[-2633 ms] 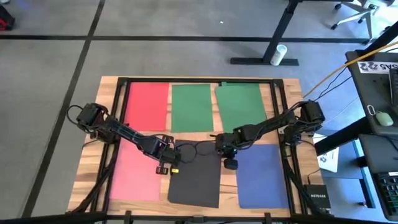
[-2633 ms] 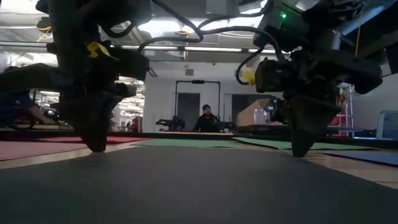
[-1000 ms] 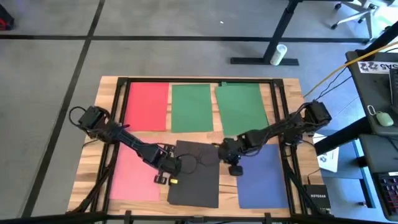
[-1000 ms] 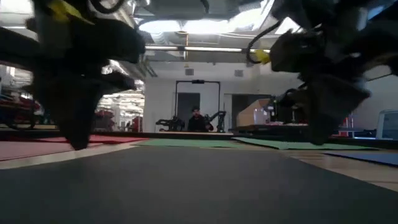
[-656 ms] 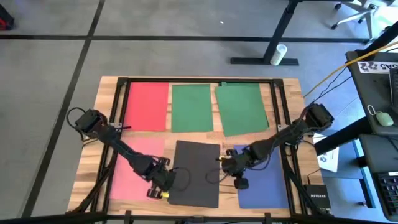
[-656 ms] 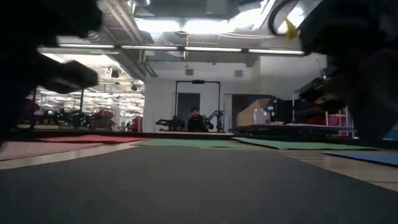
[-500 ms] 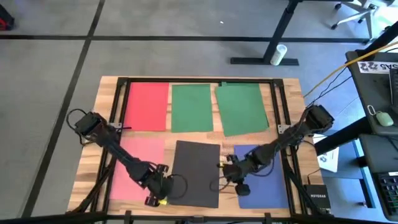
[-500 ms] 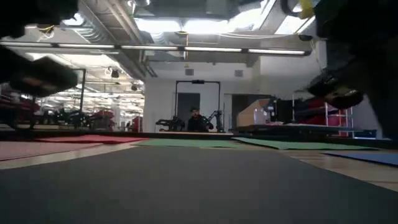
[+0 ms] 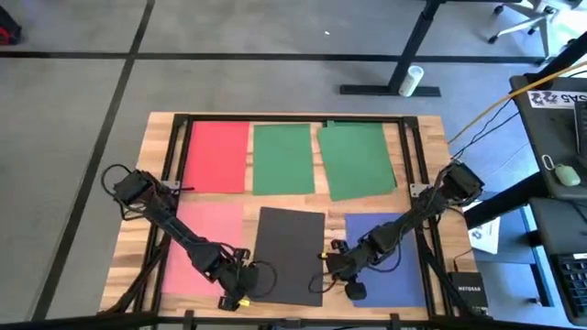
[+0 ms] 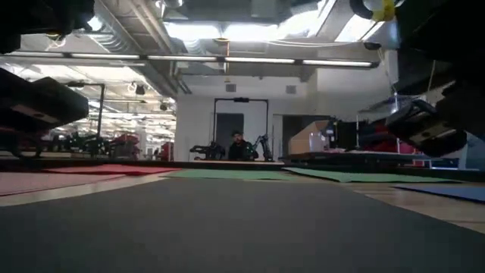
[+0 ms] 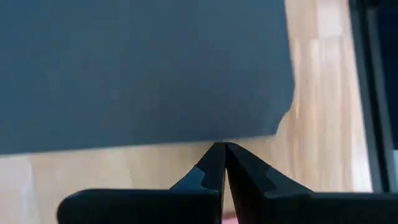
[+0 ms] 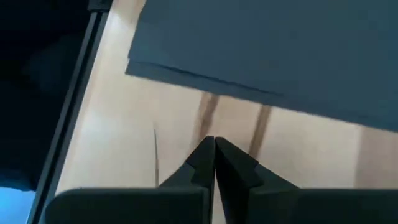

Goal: Organize paper
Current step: Stack the black paper on top of the black paper

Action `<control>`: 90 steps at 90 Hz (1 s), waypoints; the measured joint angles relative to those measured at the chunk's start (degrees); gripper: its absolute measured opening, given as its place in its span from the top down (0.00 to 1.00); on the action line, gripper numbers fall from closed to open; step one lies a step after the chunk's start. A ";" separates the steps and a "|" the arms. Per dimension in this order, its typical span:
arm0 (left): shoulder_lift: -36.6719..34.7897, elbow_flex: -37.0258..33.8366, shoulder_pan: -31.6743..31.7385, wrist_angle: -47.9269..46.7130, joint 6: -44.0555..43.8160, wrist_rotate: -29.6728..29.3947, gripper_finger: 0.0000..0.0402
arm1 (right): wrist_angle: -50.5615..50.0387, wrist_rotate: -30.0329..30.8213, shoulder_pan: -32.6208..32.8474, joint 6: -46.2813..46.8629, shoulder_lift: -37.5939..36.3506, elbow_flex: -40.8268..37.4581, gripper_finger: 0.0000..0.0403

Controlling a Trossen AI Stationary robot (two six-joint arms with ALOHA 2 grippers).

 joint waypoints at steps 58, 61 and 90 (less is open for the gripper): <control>2.07 0.41 0.50 5.40 3.08 0.07 1.00 | 0.99 -1.32 -0.11 -0.35 3.92 2.83 1.00; 2.07 0.40 0.50 5.46 3.15 0.07 1.00 | 0.99 -1.28 -0.11 -0.42 3.92 2.83 1.00; 2.15 0.29 0.57 6.42 3.33 0.03 1.00 | 2.10 -1.11 -0.57 -1.63 4.04 2.72 1.00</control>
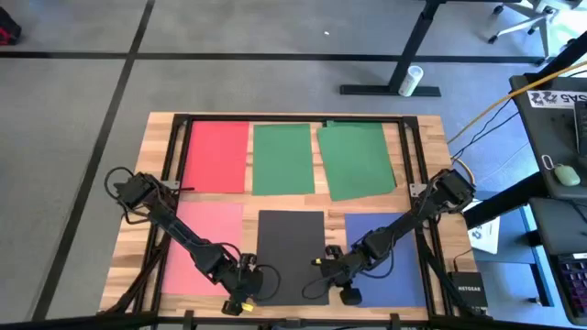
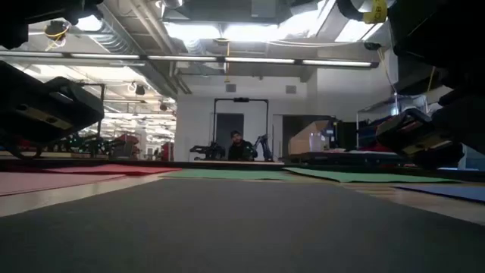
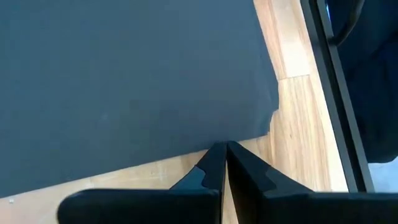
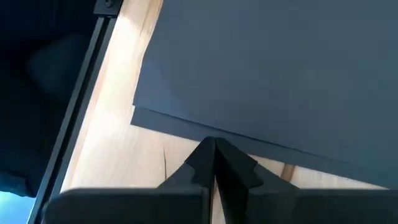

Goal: Organize paper
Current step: Stack the black paper on top of the black paper

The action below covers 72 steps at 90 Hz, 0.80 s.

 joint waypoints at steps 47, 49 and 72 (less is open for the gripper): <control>0.11 -0.11 0.70 1.68 1.46 -0.02 1.00 | 1.63 0.48 -0.41 -1.49 0.10 -0.04 1.00; 0.11 -0.11 0.70 1.69 1.46 -0.06 1.00 | 1.64 0.48 -0.41 -1.55 0.10 -0.04 1.00; -0.23 -0.09 0.70 1.39 2.38 -0.31 1.00 | 1.32 0.37 -0.39 -1.61 0.00 0.40 1.00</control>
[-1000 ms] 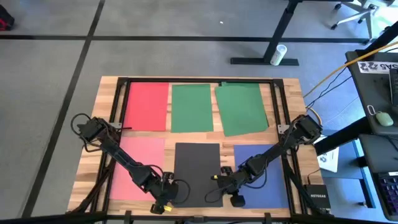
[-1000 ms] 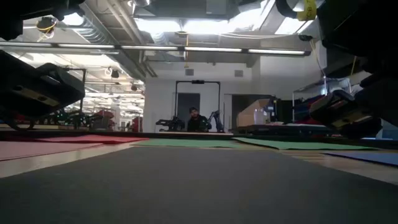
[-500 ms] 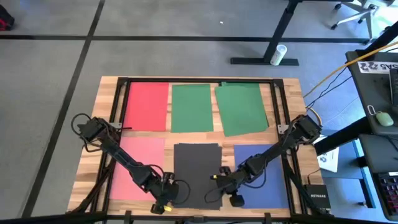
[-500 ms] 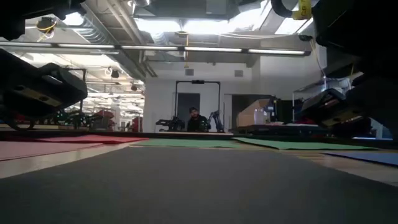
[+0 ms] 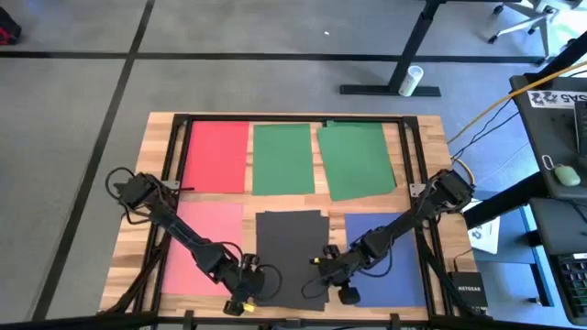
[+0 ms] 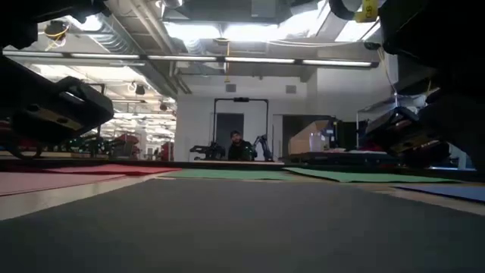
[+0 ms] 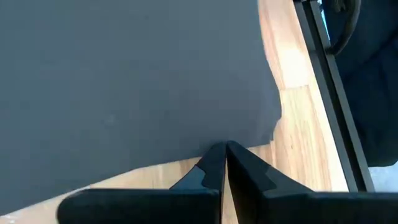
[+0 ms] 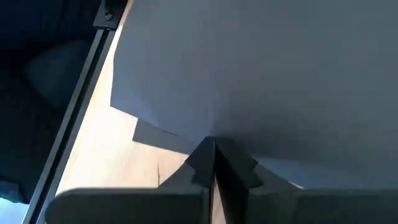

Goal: Organize paper
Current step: Stack the black paper on top of the black paper

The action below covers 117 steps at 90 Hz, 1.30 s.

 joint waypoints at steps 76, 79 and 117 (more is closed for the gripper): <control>-2.93 2.40 7.94 -29.71 -4.13 -12.33 1.00 | -36.96 13.05 -5.73 -3.82 -10.93 2.88 1.00; -3.19 1.82 8.19 -29.08 -4.13 -12.29 1.00 | -36.43 13.05 -6.73 -3.31 -10.93 1.90 1.00; -3.37 -2.42 12.65 -21.66 1.46 -11.74 1.00 | -26.56 14.07 -16.22 -6.04 -10.80 -4.12 1.00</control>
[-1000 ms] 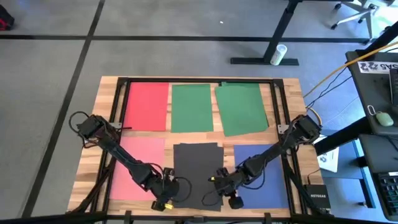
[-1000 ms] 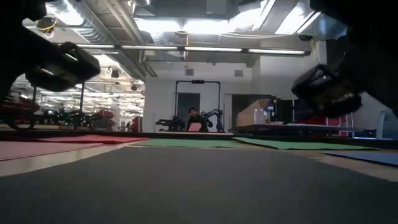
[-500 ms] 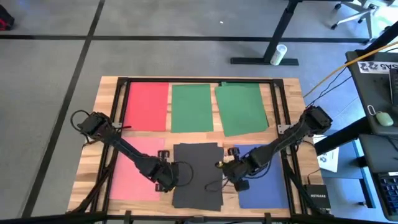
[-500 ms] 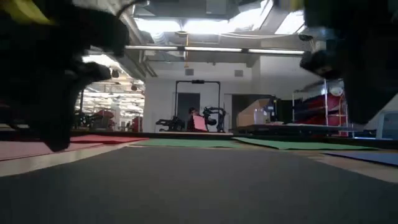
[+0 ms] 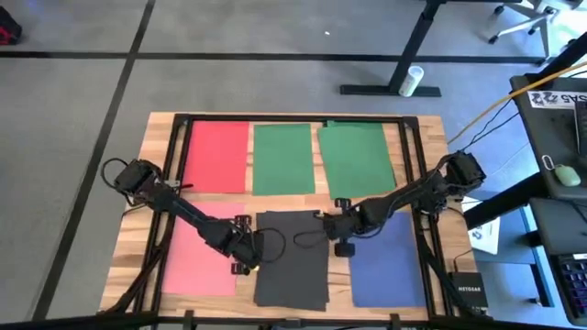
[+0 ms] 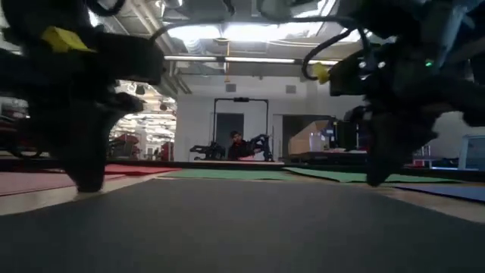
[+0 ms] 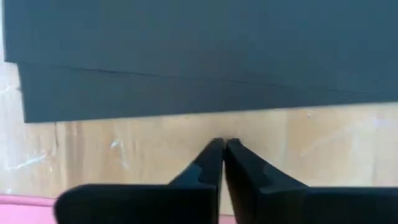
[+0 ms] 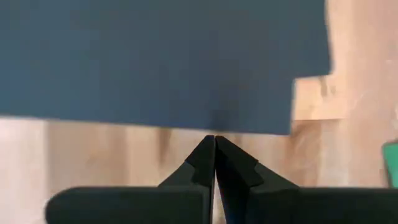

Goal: Organize paper
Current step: Stack the black paper on top of the black paper

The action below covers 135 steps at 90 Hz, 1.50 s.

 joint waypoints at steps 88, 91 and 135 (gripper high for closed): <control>0.35 -0.05 1.95 5.29 4.09 -0.87 1.00 | 7.92 0.91 -4.09 -5.19 0.13 -2.77 1.00; 0.35 -0.05 1.95 5.29 4.07 -0.85 1.00 | 7.90 0.91 -4.11 -5.30 0.13 -2.77 1.00; 0.35 -0.05 -0.02 5.05 3.18 -1.47 1.00 | 7.31 0.39 -3.95 -5.28 0.07 -2.49 1.00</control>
